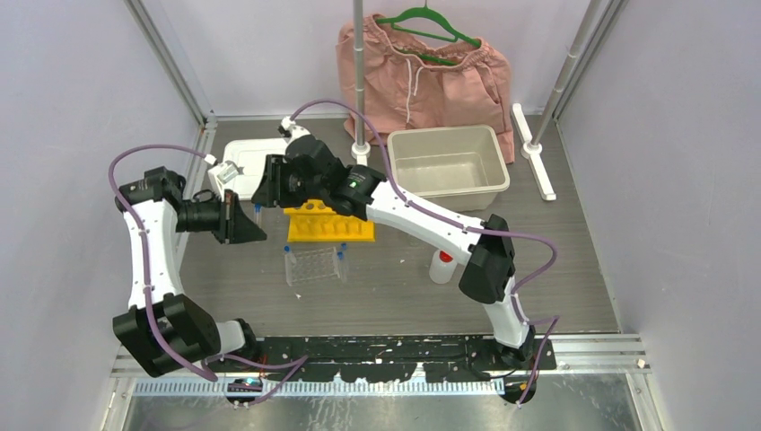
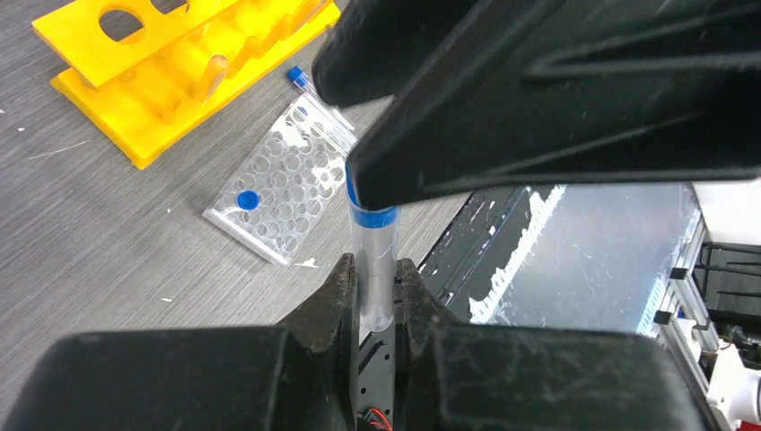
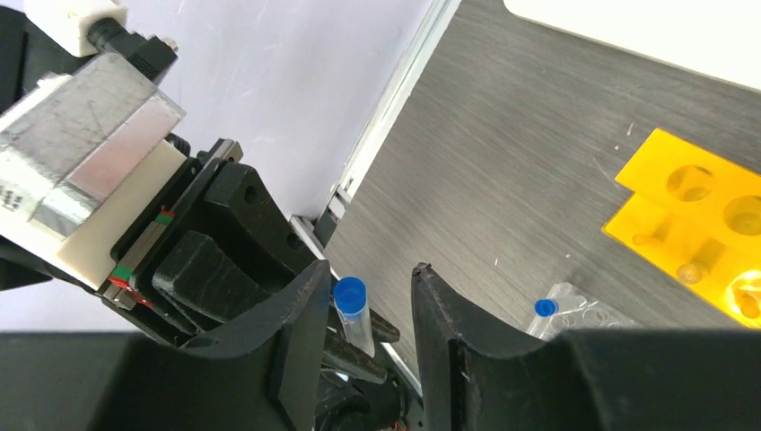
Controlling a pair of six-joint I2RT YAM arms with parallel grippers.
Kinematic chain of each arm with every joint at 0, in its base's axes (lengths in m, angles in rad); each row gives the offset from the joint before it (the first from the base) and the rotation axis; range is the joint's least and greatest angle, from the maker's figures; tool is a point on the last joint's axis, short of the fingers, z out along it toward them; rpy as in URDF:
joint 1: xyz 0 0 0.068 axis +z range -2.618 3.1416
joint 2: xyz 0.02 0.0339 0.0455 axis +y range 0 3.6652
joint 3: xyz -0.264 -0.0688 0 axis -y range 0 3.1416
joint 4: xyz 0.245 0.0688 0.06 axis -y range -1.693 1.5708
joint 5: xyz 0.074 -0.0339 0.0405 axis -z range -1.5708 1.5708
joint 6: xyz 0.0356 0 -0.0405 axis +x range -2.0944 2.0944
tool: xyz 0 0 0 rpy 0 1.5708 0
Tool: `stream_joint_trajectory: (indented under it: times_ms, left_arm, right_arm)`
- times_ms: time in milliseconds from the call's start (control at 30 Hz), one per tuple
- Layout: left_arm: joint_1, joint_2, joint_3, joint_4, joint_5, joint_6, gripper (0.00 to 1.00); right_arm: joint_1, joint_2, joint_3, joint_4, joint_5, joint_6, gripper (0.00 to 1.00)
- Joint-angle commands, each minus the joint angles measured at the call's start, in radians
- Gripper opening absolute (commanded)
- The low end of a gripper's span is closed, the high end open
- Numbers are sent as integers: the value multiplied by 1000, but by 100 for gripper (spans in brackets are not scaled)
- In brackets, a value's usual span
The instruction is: Organize the chemistry lab equipment
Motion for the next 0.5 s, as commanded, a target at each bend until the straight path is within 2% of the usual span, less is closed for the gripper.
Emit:
stream_joint_trajectory:
  times_ms: [0, 267, 467]
  left_arm:
    - [-20, -30, -8, 47, -15, 0, 0]
    - [-46, -26, -8, 64, -32, -32, 0]
    - [-54, -30, -12, 64, -34, -30, 0]
  right_arm:
    - [6, 12, 50, -29, -97, -21, 44]
    - [7, 23, 60, -24, -134, -21, 40]
    - [4, 23, 61, -30, -96, -53, 24]
